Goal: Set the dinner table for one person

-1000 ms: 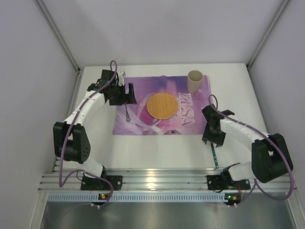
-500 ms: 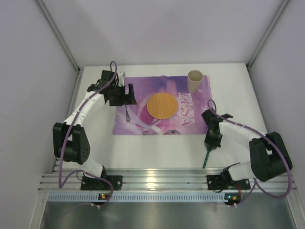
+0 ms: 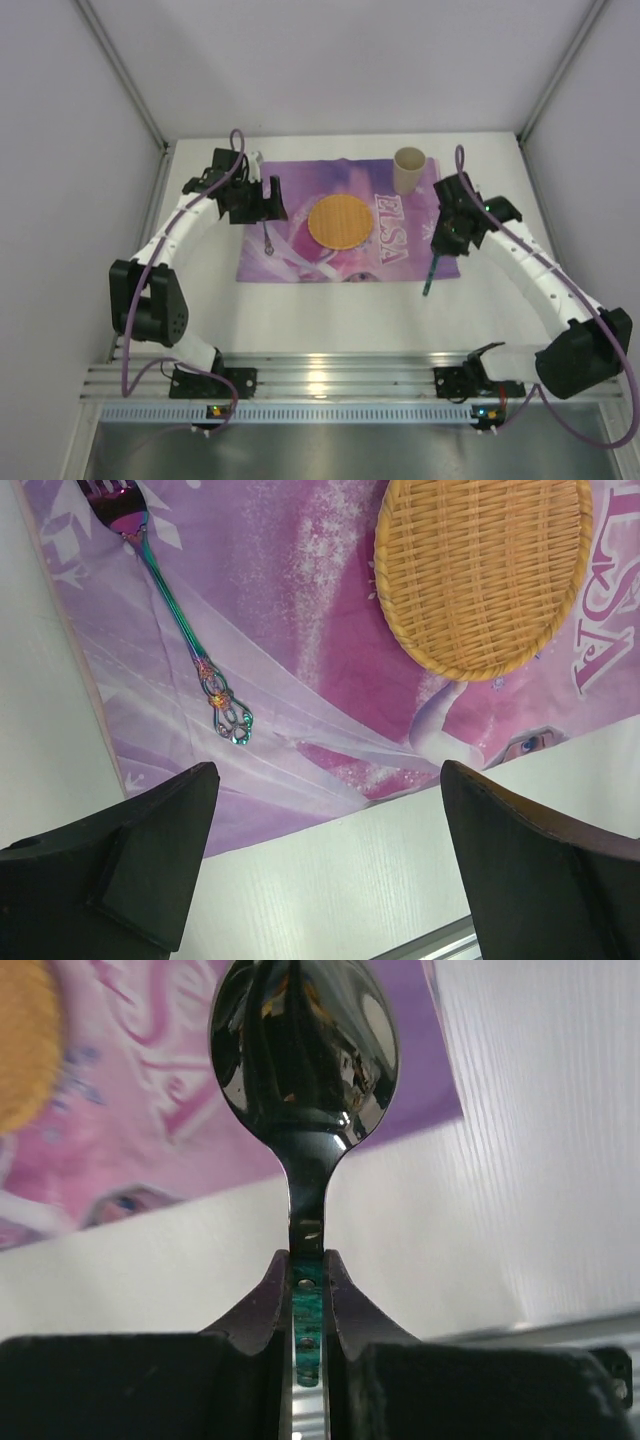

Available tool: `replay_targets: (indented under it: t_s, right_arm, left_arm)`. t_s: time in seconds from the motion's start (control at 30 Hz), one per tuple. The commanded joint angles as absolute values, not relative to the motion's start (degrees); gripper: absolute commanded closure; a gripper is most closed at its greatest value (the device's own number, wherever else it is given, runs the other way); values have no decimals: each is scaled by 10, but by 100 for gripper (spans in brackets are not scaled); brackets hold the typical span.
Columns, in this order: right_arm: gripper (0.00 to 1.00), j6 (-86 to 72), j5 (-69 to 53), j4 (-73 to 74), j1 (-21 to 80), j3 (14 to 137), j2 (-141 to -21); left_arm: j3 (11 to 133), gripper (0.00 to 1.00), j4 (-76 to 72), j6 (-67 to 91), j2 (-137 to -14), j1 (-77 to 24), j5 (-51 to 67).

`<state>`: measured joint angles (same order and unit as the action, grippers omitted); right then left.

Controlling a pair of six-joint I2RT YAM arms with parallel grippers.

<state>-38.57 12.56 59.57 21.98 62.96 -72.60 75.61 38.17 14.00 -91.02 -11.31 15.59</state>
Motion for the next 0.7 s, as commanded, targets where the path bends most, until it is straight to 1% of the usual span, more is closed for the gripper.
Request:
replay_targets:
  t_s: [0.0, 0.07, 0.1, 0.17, 0.2, 0.37, 0.5, 0.67]
  right_arm:
    - [100, -290, 134, 576, 224, 739, -768]
    - [100, -258, 120, 536, 224, 770, -808]
    - [100, -233, 119, 532, 224, 806, -858]
    - [100, -206, 120, 520, 225, 844, -910]
    - [100, -185, 126, 515, 225, 876, -955]
    - [100, -152, 142, 485, 224, 953, -1075]
    - [100, -154, 129, 474, 225, 983, -1125]
    - [100, -155, 119, 454, 232, 1012, -1160]
  left_arm:
    - [755, 2, 381, 157, -883, -115, 158]
    - [756, 2, 381, 163, -879, -115, 151]
    - [758, 2, 386, 163, -875, -115, 146]
    - [764, 2, 401, 168, -870, -115, 118]
    - [766, 2, 409, 169, -865, -115, 109]
    - [781, 2, 442, 166, -846, -115, 80]
    - [777, 2, 458, 166, -826, -115, 75]
    - [758, 3, 459, 175, -814, -115, 70]
